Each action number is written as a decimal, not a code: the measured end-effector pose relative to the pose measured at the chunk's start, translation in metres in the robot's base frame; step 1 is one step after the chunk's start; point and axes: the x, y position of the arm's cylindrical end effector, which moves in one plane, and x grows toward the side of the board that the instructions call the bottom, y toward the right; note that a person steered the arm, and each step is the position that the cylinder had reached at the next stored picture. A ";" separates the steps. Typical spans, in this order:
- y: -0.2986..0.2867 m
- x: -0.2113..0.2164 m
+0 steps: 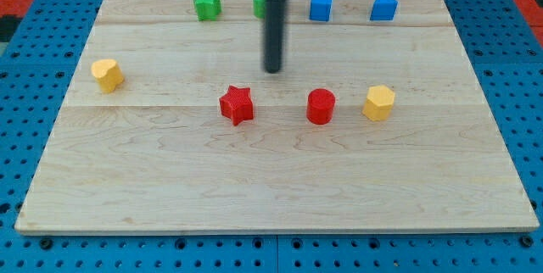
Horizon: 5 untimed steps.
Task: Push yellow star to the left center
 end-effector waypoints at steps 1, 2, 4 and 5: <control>-0.095 -0.014; -0.138 -0.037; -0.187 0.016; -0.192 0.035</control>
